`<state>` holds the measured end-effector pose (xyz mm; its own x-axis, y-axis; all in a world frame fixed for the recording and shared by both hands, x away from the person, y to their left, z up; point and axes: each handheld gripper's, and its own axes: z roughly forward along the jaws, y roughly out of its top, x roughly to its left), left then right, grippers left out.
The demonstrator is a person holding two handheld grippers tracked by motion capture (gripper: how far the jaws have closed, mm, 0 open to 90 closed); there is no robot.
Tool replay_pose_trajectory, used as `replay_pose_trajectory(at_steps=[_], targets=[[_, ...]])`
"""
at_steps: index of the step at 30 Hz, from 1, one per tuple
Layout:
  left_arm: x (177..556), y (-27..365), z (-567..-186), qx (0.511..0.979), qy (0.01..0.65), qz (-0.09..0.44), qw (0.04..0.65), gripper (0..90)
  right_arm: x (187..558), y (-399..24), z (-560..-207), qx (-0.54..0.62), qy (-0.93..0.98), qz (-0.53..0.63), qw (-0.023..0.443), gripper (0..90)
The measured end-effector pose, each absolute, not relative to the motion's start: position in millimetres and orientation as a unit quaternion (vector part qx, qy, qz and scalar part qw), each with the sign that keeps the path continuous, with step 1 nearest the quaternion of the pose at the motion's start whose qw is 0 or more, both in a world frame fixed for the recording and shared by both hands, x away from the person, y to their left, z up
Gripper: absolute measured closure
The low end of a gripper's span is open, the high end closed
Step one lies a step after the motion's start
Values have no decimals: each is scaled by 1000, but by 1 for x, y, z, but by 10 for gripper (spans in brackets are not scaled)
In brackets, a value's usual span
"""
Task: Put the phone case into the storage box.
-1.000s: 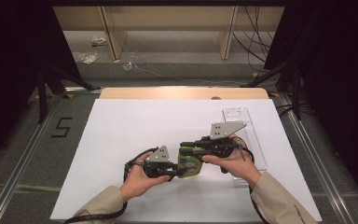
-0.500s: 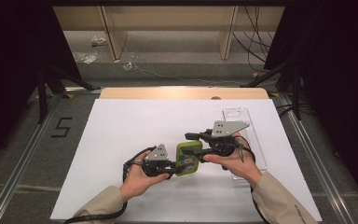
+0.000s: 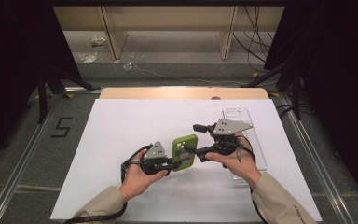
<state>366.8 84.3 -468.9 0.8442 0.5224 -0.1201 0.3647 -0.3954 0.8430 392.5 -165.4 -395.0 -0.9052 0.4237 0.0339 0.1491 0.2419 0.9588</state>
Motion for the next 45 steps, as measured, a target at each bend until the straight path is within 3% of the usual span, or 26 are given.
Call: replay_pose_trajectory(at_steps=[21, 45], targets=[[371, 93, -468, 807, 333, 120, 472, 769, 394, -167, -404, 236, 762, 578, 173, 148], [373, 97, -468, 789, 365, 141, 473, 769, 388, -162, -411, 255, 747, 581, 196, 92]])
